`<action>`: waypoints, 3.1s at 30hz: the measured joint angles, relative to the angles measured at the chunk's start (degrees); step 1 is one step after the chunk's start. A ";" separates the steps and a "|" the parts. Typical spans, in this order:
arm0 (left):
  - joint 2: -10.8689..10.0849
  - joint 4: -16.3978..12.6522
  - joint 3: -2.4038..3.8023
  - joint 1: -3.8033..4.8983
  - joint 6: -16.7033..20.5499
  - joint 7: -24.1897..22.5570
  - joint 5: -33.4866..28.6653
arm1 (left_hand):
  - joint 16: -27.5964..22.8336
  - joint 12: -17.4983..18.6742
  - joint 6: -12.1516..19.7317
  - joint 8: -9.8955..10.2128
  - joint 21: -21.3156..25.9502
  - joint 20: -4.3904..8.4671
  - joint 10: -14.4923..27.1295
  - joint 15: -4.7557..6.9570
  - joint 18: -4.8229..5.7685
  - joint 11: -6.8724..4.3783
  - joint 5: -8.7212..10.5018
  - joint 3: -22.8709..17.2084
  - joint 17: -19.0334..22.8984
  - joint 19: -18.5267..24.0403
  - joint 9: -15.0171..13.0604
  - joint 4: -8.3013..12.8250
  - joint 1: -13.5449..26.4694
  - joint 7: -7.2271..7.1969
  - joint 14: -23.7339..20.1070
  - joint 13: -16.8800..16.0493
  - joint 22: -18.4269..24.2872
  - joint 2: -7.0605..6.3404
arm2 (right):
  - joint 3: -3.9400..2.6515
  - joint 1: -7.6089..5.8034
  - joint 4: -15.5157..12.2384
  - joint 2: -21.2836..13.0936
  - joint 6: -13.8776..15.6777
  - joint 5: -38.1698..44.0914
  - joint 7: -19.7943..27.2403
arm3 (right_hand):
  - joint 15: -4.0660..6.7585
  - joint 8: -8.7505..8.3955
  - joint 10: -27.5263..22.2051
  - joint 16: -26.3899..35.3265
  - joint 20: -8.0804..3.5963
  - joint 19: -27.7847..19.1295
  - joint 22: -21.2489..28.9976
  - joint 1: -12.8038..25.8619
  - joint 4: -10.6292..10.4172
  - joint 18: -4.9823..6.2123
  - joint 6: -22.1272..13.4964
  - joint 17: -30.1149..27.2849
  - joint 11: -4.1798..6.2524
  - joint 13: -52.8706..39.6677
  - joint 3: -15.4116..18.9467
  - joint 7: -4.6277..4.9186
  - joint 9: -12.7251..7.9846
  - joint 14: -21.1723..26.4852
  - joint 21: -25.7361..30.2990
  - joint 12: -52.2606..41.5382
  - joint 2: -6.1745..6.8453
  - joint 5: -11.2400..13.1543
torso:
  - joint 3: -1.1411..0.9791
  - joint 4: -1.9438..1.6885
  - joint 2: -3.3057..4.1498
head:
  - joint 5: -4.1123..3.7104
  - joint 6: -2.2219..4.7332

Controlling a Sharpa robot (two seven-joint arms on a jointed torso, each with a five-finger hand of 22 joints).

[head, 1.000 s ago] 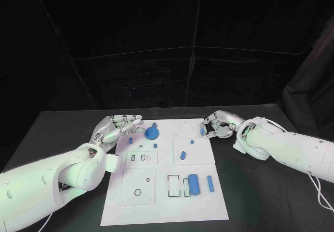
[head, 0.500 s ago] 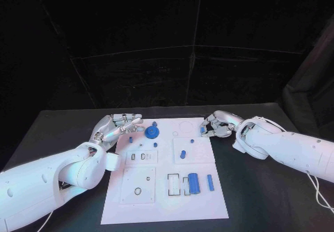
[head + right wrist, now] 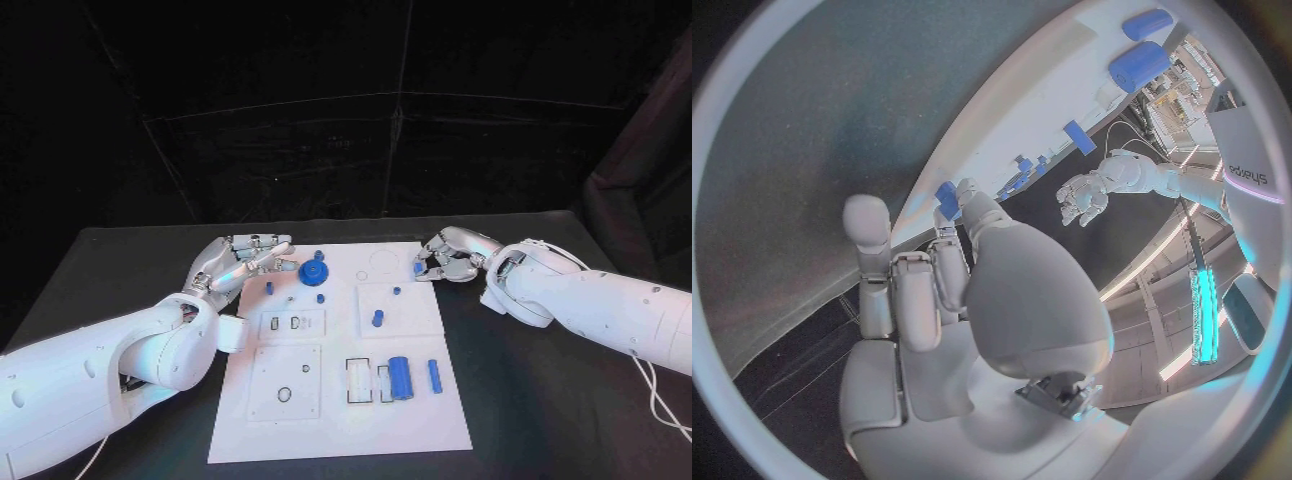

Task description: Assemble the parts on the task board

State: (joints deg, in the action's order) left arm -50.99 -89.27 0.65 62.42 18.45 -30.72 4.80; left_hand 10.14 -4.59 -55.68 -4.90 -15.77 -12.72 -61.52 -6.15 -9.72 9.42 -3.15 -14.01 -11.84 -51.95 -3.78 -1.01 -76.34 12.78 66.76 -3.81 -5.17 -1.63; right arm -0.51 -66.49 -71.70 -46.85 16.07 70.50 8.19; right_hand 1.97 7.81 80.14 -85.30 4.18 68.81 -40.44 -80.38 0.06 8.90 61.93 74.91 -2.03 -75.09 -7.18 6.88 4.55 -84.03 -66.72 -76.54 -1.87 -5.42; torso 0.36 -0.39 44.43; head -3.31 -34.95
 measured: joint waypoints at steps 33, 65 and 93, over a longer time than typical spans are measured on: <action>-0.48 0.82 0.02 0.66 -0.51 0.03 -2.95 | 0.00 0.00 0.00 0.00 0.00 0.00 0.00 0.00 0.00 0.00 0.00 -0.15 -0.04 0.00 0.00 0.15 0.00 0.00 0.00 0.00 0.04 0.00 | 0.00 -0.62 -12.69 11.74 5.25 6.55 -17.74 | 0.40 0.00 -0.24 -0.21 -0.43 -0.01 0.70 3.36 0.62 0.00 0.00 0.04 0.58 1.04 -4.57 0.01 -0.43 -0.01 -0.22 0.99 0.36 -0.90 | 1.29 -0.53 -1.51 | 3.48 -1.69; 0.57 1.90 0.01 1.45 -0.51 0.04 -3.59 | -0.22 0.00 0.00 0.00 0.23 0.00 0.00 0.00 0.00 0.00 0.00 -0.15 -0.09 0.00 0.00 0.15 0.00 0.00 0.00 0.00 0.07 0.00 | 0.21 3.48 -11.27 18.95 2.04 18.06 -24.05 | 0.38 -0.08 -0.42 0.11 -0.63 -0.22 1.42 4.56 0.95 0.00 -0.15 0.02 0.39 1.19 -5.52 -0.14 -0.50 0.00 0.05 1.22 0.81 -1.05 | 1.14 -0.43 -1.47 | 5.68 -3.30; 0.66 2.13 0.00 1.45 -0.54 0.12 -3.64 | -0.22 0.00 0.00 0.00 0.23 0.00 0.00 0.00 0.00 0.00 0.00 -0.15 -0.07 0.00 0.00 0.15 0.00 0.00 0.00 0.00 0.06 0.00 | 0.31 3.84 -11.41 19.36 0.10 19.17 -23.58 | 0.38 -0.38 -0.46 0.11 -0.63 -0.23 1.59 5.17 1.13 -0.01 -0.10 0.01 0.38 1.47 -5.67 -0.10 -0.52 0.00 0.27 1.66 1.44 -1.04 | 1.18 -0.45 -1.52 | 5.86 -3.89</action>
State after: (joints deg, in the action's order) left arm -50.32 -87.14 0.65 63.87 17.92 -30.61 1.16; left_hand 9.93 -4.59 -55.68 -4.90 -15.54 -12.72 -61.52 -6.15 -9.72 9.42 -3.15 -14.16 -11.91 -51.95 -3.78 -0.86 -76.34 12.78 66.76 -3.81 -5.11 -1.64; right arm -0.20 -62.65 -83.11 -27.49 16.16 89.66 -15.38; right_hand 2.35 7.43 79.69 -85.19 3.55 68.59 -38.85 -75.21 1.19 8.89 61.83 74.91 -1.65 -73.62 -12.85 6.78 4.03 -84.04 -66.45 -74.89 -0.43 -6.46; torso 1.54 -0.84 42.91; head 2.55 -38.84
